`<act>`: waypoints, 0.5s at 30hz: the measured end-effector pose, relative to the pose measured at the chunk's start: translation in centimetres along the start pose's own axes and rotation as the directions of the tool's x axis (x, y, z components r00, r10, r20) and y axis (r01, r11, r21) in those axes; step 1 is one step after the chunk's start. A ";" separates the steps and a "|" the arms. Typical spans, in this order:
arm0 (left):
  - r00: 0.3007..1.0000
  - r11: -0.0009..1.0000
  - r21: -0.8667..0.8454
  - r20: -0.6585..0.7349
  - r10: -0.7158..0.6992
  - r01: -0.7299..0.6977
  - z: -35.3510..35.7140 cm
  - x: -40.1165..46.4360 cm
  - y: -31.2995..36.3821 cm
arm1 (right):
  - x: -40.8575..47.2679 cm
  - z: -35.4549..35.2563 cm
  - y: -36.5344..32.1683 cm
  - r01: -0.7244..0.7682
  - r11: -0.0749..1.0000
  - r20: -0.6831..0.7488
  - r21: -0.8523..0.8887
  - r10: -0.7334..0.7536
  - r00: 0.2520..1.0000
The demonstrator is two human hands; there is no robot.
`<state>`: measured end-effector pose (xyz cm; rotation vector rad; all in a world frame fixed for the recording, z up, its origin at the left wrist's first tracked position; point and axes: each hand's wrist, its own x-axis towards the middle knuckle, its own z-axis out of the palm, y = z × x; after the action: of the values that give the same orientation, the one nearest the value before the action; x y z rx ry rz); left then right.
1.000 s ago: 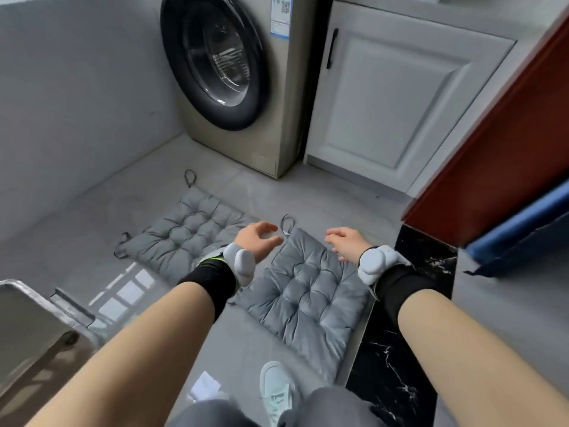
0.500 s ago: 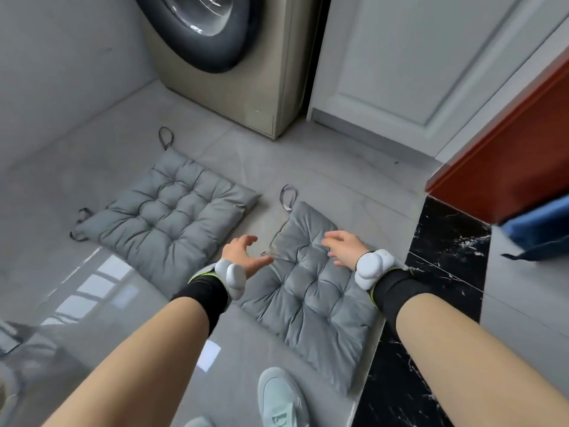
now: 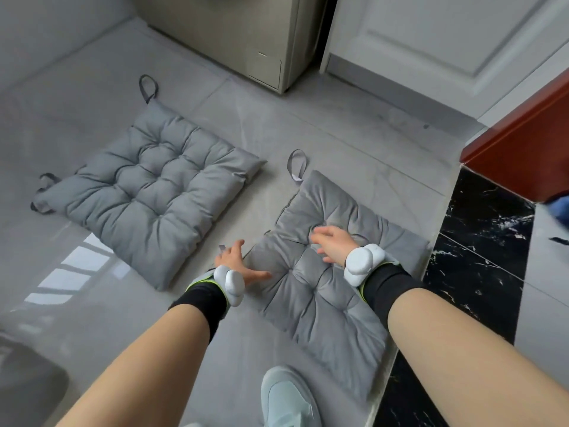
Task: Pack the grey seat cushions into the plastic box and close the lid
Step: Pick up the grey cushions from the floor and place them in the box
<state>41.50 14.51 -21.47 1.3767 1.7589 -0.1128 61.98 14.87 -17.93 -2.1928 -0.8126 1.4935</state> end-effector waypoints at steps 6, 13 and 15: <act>0.995 0.997 0.034 0.066 -0.073 0.071 2.0 0.5 -1.2 | 0.7 0.7 1.4 -0.034 0.999 0.027 0.002 0.034 0.999; 0.991 0.995 0.070 0.109 -0.080 0.073 2.0 0.1 -0.9 | 0.6 1.2 0.9 -0.022 1.000 0.036 0.000 0.022 0.999; 0.989 0.999 0.021 0.141 -0.042 0.039 1.9 0.0 -0.8 | 0.3 1.2 0.4 -0.003 1.000 0.040 -0.010 0.004 0.999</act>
<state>41.92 13.13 -22.97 1.3133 1.6713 -0.2430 61.01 14.74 -18.87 -2.1788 -0.8306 1.5430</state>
